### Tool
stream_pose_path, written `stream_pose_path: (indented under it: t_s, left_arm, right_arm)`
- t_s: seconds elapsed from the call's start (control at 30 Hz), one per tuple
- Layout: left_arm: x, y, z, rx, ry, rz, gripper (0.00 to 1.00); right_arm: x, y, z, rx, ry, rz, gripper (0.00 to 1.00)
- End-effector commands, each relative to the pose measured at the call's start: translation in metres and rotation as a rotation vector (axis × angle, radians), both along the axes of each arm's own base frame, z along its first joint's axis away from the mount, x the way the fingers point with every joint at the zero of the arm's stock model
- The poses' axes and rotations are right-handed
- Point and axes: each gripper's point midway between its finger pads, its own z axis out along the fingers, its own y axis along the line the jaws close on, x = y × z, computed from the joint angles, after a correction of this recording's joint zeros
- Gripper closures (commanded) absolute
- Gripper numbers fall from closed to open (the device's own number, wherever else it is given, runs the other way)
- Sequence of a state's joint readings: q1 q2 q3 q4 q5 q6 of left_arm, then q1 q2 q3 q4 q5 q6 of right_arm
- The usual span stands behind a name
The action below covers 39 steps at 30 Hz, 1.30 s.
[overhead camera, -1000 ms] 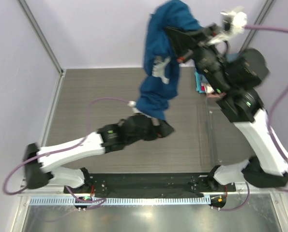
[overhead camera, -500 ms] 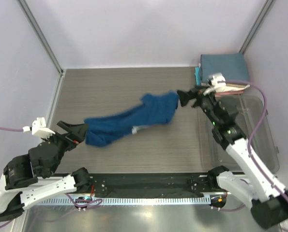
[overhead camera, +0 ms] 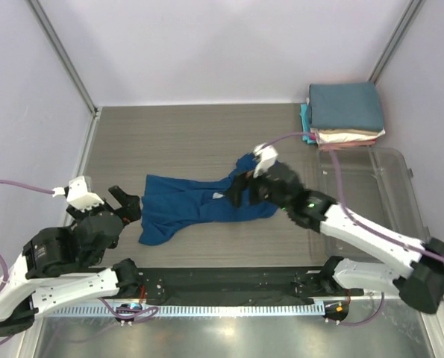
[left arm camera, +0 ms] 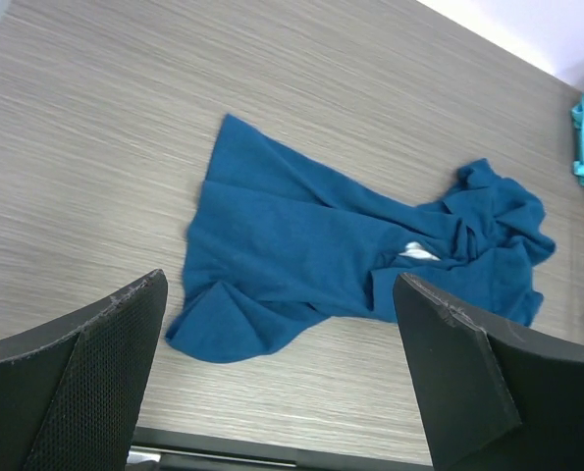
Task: Fold and stack the t-shirts
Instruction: Move the tshirt to the center of the board, then flatten the tshirt out
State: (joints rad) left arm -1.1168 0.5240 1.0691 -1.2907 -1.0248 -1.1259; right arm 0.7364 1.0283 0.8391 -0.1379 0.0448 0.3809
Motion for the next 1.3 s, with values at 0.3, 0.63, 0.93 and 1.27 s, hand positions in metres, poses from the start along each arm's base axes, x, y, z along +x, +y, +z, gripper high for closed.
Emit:
stream_pose_path:
  t_s: [0.3, 0.63, 0.93, 1.27]
  left_arm:
    - [0.008, -0.004, -0.021, 0.211, 0.034, -0.008, 0.03]
    - [0.000, 0.013, -0.020, 0.090, -0.033, -0.014, 0.04]
    - [0.001, 0.010, -0.020, 0.106, -0.032, -0.021, 0.04]
    - [0.004, 0.001, -0.024, 0.141, -0.011, -0.034, 0.09]
  right_arm:
    - [-0.032, 0.108, -0.127, -0.317, 0.307, 0.093, 0.06]
    - [0.000, 0.139, -0.162, -0.501, 0.324, 0.027, 0.24]
    - [0.001, 0.127, -0.195, -0.679, 0.343, -0.017, 0.49]
    - [0.015, 0.102, -0.123, -0.672, 0.208, -0.127, 0.99]
